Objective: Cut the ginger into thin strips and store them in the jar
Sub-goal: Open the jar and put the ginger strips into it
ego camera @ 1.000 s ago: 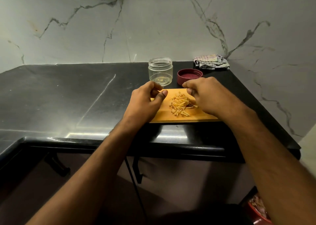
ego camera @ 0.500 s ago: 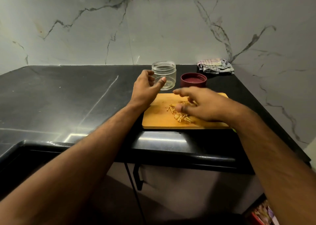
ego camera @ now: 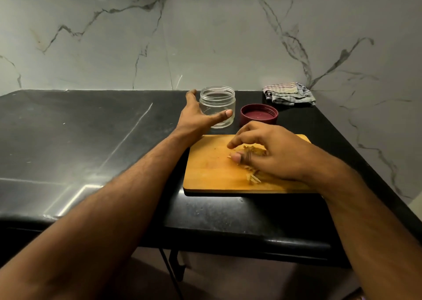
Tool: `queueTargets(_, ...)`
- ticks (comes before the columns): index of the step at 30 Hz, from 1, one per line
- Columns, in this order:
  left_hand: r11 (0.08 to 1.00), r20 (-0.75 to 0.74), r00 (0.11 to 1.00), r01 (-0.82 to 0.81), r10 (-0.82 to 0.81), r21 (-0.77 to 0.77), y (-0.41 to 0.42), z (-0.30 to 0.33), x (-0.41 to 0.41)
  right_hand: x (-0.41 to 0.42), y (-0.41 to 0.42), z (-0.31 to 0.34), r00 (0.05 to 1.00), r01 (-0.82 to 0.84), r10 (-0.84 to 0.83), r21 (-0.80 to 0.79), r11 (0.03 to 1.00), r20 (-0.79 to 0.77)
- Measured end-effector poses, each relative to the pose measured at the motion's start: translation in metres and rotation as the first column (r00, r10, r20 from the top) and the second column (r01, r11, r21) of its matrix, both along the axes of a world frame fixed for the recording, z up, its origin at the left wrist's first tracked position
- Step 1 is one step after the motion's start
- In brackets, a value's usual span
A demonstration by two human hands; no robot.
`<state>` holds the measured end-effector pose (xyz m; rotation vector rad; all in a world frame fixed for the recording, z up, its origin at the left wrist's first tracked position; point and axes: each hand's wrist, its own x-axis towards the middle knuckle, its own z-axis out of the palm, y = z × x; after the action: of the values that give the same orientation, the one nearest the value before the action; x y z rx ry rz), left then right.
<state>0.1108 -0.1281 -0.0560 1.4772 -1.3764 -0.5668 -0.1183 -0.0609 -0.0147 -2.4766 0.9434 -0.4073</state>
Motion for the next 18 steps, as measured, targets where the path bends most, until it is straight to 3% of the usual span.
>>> queueTargets(3, 1.0, -0.036, 0.999, 0.021, -0.022, -0.019, -0.003, 0.001, 0.0, -0.004, 0.003, -0.002, 0.99, -0.03, 0.033, 0.03, 0.999, -0.14)
queueTargets(8, 0.997, 0.01, 0.999, 0.054, -0.054, -0.05, 0.0, 0.007, -0.003, 0.004, 0.012, -0.005, 0.993, -0.072, 0.061, -0.101, 0.992, -0.104)
queueTargets(12, 0.995, 0.065, 0.994, 0.089, -0.087, -0.039, 0.007, 0.013, -0.004, 0.003, 0.007, -0.005, 0.991, 0.052, -0.08, -0.234, 0.971, -0.111)
queueTargets(15, 0.994, 0.089, 0.991, 0.106, -0.102, -0.034, 0.011, 0.014, -0.005, 0.007, 0.006, -0.003, 0.96, 0.035, -0.112, -0.286, 0.958, -0.257)
queueTargets(18, 0.995, 0.131, 0.986, 0.104, -0.102, -0.007, 0.014, 0.019, -0.007, 0.008, 0.013, -0.003, 0.99, 0.015, -0.052, -0.264, 0.964, -0.135)
